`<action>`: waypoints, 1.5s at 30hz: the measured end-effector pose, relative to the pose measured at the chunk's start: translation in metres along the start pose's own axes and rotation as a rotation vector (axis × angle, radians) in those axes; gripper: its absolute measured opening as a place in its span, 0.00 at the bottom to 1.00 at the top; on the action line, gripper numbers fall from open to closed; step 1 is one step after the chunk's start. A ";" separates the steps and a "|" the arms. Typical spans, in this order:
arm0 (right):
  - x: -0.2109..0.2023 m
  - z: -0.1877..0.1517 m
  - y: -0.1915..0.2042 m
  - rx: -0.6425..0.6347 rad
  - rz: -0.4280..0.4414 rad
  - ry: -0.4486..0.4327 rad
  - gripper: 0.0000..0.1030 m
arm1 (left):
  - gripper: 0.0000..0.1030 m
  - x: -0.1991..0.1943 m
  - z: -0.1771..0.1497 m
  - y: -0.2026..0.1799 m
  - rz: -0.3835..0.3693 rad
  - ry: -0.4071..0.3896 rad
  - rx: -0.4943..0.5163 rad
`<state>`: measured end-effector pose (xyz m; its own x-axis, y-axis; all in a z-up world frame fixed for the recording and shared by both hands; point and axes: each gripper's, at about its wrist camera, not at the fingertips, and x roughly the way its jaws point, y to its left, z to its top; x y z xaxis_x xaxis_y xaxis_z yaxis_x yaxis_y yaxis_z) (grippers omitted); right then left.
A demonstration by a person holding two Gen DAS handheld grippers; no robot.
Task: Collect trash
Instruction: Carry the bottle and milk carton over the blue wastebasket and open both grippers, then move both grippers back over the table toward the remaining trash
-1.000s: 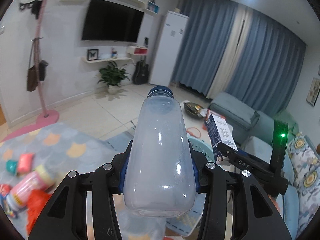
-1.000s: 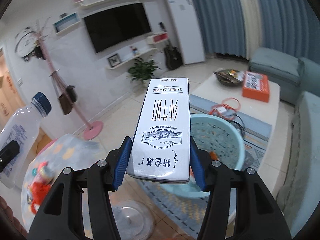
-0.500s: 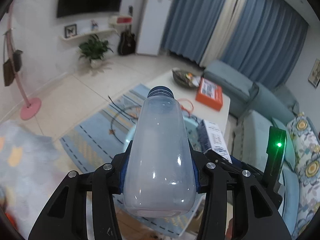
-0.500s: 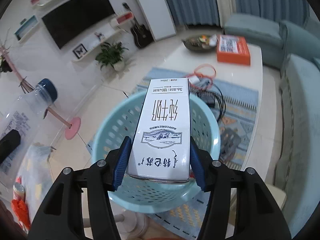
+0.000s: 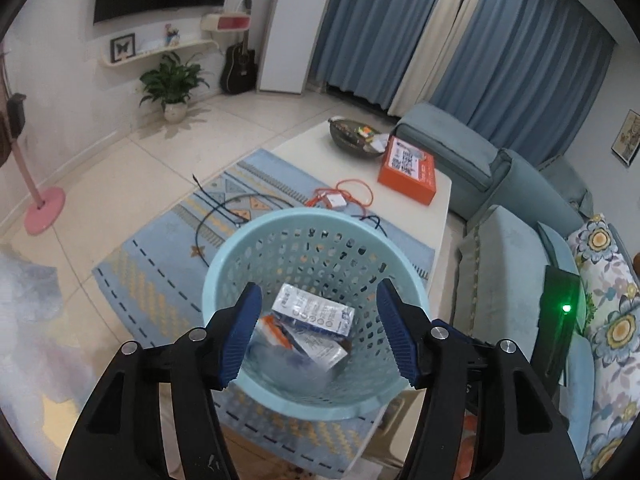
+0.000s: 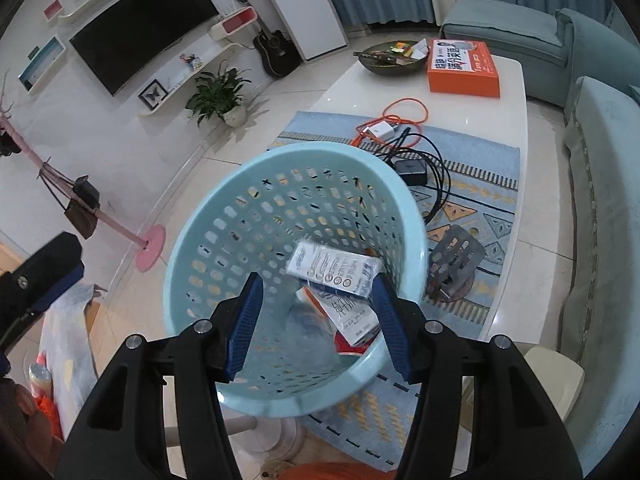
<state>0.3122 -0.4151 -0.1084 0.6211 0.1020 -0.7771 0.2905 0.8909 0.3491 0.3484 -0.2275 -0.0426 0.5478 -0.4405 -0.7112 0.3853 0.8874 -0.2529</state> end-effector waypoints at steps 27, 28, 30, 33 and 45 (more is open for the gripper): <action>-0.147 -0.132 0.274 -0.541 0.349 -0.073 0.65 | 0.73 -0.341 -0.127 0.159 0.267 -0.396 -0.234; -0.145 -0.141 0.284 -0.559 0.361 -0.052 0.65 | 0.74 -0.349 -0.135 0.170 0.291 -0.399 -0.257; -0.142 -0.158 0.300 -0.593 0.383 -0.016 0.65 | 0.74 -0.367 -0.156 0.197 0.341 -0.406 -0.321; -0.136 -0.191 0.330 -0.653 0.394 0.033 0.67 | 0.74 -0.386 -0.184 0.239 0.393 -0.388 -0.422; -0.090 -0.278 0.370 -0.700 0.336 0.135 0.74 | 0.81 -0.359 -0.235 0.327 0.454 -0.240 -0.533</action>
<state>0.1615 0.0280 -0.0550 0.4878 0.4285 -0.7606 -0.4508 0.8698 0.2009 0.1030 0.2527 -0.0243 0.7386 0.0223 -0.6738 -0.2973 0.9078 -0.2959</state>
